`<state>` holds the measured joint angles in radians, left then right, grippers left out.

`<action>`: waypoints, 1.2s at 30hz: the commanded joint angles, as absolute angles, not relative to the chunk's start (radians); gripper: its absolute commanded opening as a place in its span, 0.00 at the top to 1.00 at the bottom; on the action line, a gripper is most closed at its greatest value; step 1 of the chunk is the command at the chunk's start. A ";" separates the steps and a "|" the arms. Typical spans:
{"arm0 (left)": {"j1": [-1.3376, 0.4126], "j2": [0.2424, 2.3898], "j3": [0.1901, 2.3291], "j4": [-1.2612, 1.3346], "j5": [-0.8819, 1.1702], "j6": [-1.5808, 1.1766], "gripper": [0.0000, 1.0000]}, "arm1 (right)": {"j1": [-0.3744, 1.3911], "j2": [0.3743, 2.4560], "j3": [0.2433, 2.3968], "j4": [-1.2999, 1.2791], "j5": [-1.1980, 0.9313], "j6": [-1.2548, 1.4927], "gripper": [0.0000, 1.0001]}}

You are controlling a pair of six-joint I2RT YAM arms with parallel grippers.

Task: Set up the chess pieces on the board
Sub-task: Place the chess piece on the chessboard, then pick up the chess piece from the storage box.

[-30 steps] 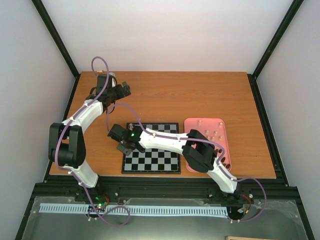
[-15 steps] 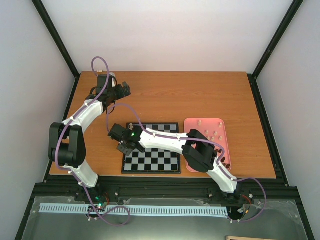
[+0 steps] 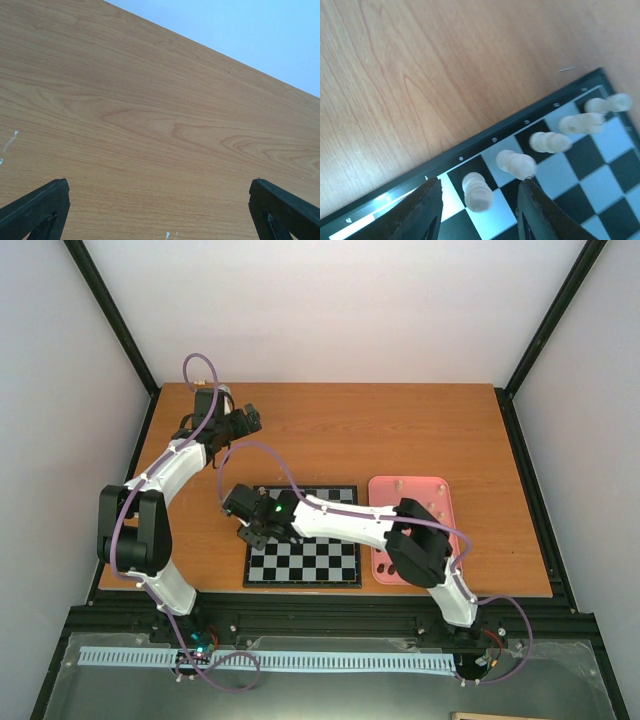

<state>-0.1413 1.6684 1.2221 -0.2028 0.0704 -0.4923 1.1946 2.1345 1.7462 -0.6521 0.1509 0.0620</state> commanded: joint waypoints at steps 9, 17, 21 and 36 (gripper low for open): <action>-0.137 1.670 1.264 -0.200 0.064 -0.472 0.00 | 1.073 1.824 1.552 -0.569 0.391 0.113 0.41; -0.137 1.671 1.265 -0.196 0.072 -0.474 0.00 | 0.735 1.693 1.346 -0.594 0.482 0.247 0.40; -0.137 1.685 1.271 -0.195 0.077 -0.476 0.00 | 0.607 1.682 1.250 -0.593 0.508 0.278 0.42; -0.137 1.711 1.276 -0.190 0.087 -0.480 0.00 | 0.440 1.735 1.091 -0.488 0.377 0.267 0.46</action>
